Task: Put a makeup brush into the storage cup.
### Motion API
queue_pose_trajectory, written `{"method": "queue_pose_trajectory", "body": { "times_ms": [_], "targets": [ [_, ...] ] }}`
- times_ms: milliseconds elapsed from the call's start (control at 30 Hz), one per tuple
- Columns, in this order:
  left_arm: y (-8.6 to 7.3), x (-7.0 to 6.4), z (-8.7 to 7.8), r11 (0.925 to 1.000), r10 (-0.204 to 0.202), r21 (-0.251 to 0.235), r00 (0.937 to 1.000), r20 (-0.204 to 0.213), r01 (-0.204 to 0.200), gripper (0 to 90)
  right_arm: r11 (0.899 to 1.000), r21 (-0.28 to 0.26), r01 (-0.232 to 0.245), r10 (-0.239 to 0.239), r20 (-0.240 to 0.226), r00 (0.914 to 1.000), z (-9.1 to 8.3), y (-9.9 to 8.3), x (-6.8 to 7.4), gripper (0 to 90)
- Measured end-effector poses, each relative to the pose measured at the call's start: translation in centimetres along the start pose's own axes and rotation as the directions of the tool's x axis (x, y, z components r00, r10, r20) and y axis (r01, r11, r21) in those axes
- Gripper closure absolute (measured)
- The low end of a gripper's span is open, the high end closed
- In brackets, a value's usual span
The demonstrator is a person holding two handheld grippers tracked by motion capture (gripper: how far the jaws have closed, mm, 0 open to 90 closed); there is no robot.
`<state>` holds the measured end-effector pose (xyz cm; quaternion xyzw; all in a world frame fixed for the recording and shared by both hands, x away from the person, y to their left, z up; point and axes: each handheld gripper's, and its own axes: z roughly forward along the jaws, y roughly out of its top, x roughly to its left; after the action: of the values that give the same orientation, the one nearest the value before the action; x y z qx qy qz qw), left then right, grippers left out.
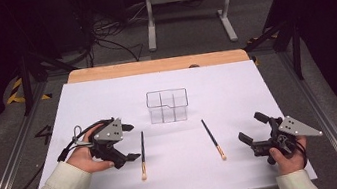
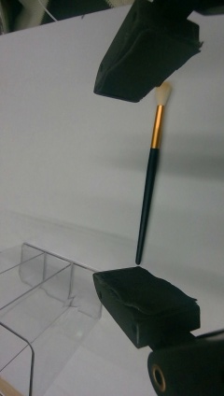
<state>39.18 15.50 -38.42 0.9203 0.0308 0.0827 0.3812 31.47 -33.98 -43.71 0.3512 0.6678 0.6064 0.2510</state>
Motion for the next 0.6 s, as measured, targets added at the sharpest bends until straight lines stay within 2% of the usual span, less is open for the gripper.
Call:
{"method": "queue_pose_trajectory", "body": {
  "times_ms": [100,267,400,500,600],
  "targets": [
    [0.1,0.1,0.1,1.0,0.004,0.009,1.0,0.001,-0.004,11.5,1.0,0.003,-0.004,0.004,0.002,1.0,-0.2,0.0,0.0,0.6],
    [0.6,0.3,0.4,0.9977,0.023,0.064,0.9997,-0.01,-0.022,11.4,1.0,0.001,-0.006,0.006,0.019,0.9998,-0.7,-0.2,-0.1,0.5],
    [1.1,0.6,0.5,0.9891,0.064,0.133,0.9978,-0.014,-0.062,11.9,1.0,0.005,-0.007,0.007,0.017,0.9998,-0.7,-0.2,-0.1,0.5],
    [1.2,0.7,0.6,0.9849,0.063,0.162,0.998,-0.009,-0.06,12.1,1.0,0.006,-0.007,0.007,0.013,0.9999,-0.5,-0.1,0.0,0.6],
    [1.4,0.9,0.9,0.974,0.094,0.208,0.9956,-0.011,-0.089,12.1,1.0,0.006,-0.007,0.007,0.008,0.9999,-0.4,-0.1,-0.1,0.6]
  ]
}}
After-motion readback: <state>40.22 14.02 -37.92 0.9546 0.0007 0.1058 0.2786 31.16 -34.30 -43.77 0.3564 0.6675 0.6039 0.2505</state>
